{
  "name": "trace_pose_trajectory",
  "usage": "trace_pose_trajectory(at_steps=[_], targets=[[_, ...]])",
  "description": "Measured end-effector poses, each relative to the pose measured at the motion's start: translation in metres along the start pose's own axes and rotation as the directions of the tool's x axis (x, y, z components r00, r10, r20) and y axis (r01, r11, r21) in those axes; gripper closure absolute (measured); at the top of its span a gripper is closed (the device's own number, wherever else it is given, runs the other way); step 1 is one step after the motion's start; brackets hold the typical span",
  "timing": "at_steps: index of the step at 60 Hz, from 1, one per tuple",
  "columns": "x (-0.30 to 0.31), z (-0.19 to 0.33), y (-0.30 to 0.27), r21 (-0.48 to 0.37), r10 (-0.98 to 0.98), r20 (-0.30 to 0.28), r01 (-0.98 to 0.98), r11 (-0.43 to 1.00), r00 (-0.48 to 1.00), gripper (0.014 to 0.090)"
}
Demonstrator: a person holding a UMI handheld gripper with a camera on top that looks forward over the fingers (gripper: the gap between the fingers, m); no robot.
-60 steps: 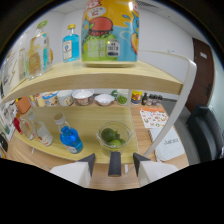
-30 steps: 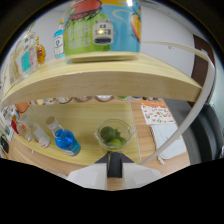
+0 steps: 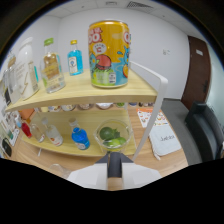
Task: Make me a cup of Mojito.
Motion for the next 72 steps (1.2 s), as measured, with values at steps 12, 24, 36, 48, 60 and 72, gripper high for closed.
trace_pose_trajectory(at_steps=[12, 24, 36, 48, 60, 72], targets=[[-0.035, -0.029, 0.044, -0.028, 0.019, 0.016, -0.018, 0.999, 1.000, 0.0884], [-0.071, -0.024, 0.086, -0.053, -0.021, 0.015, 0.021, 0.998, 1.000, 0.0884], [-0.093, -0.019, 0.097, -0.038, -0.083, 0.004, 0.084, 0.996, 0.997, 0.0884], [-0.080, -0.021, 0.063, 0.080, -0.385, -0.166, 0.402, 0.912, 0.908, 0.0884], [-0.075, -0.016, 0.033, 0.122, -0.692, -0.339, 0.759, 0.639, 0.637, 0.0884], [-0.094, -0.021, 0.013, 0.144, -0.833, -0.467, 0.955, 0.257, 0.295, 0.0886]])
